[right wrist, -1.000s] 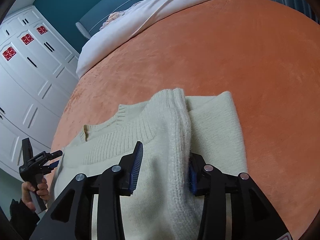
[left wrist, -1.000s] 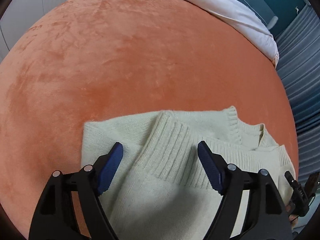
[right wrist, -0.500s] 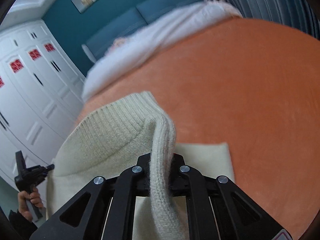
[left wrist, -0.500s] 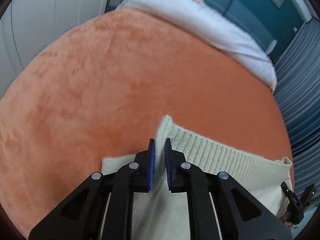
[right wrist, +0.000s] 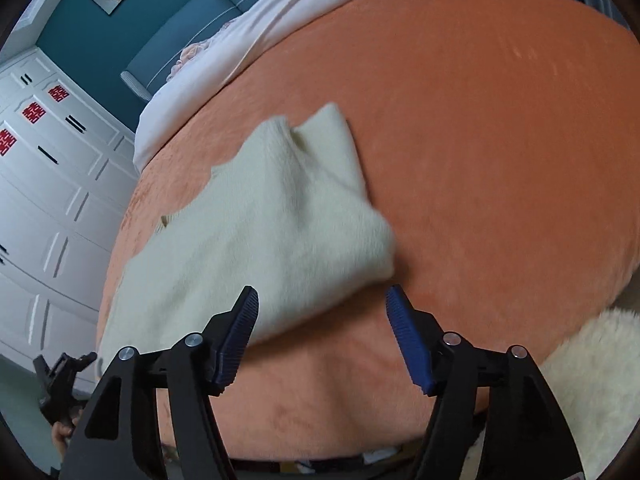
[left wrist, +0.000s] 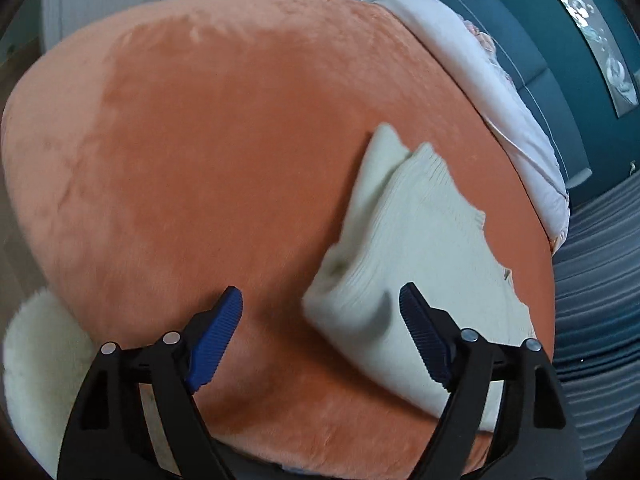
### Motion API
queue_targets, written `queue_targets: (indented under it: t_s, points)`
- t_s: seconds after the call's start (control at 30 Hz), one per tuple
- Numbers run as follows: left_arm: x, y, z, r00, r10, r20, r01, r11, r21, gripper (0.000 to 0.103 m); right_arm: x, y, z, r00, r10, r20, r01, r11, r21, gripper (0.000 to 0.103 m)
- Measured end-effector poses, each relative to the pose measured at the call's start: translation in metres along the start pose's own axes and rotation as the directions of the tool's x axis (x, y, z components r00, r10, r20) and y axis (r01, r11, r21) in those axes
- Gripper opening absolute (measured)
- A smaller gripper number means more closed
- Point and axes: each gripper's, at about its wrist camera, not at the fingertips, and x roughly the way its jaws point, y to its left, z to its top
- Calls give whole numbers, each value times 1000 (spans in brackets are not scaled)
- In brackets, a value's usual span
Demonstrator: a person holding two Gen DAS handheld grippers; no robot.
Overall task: Fold small clothes
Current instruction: 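Grasp the cardigan side edge with the left gripper and fold it over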
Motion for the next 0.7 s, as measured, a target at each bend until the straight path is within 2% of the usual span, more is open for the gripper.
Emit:
queue_targets:
  t_s: [0.03,0.1,0.23,0.27,0.3,0.33,0.37,0.43,0.5,0.57,0.63,0.7]
  points:
    - [5,5,-7,1000,-8,-9,8,999,-37,80,4,-3,-5,1000,15,-17,-14,1000,22,67]
    - [5,-1,-12,999,-4,34,5,999,-52,87,17,-2,-7,998,46,-44,-43,997,68,67]
    - [30,-30,4,999,-41,-12,41,999,-28,85,32,7,13,995,101,14,-102,987,125,69]
    - [36,-37,7,998,-54,-29,54,999,-8,69,38,10,20,993,117,18,-119,982,150,69]
    - [41,-43,8,998,-34,-53,35,999,18,40,41,10,25,991,131,28,-134,976,170,64]
    - [41,-46,8,998,-18,-68,21,999,34,29,41,11,29,993,114,35,-118,978,170,25]
    - [36,-48,10,997,-40,-69,42,998,37,15,39,14,32,992,119,31,-122,980,160,11]
    - [12,-51,11,995,-86,-53,89,994,56,10,16,20,30,984,162,72,-172,973,157,9]
    - [-11,-48,7,993,-103,-60,109,990,92,10,-13,28,23,981,167,96,-176,979,102,9]
    - [-26,-39,-5,993,-81,-81,91,988,121,10,-35,24,11,984,156,91,-162,985,67,9]
    - [-27,-21,-23,990,-42,-133,59,990,125,10,-43,9,-1,994,104,38,-106,993,56,9]
    - [-21,1,-45,984,-1,-179,21,993,113,11,-36,-10,-23,998,21,-65,-18,999,46,9]
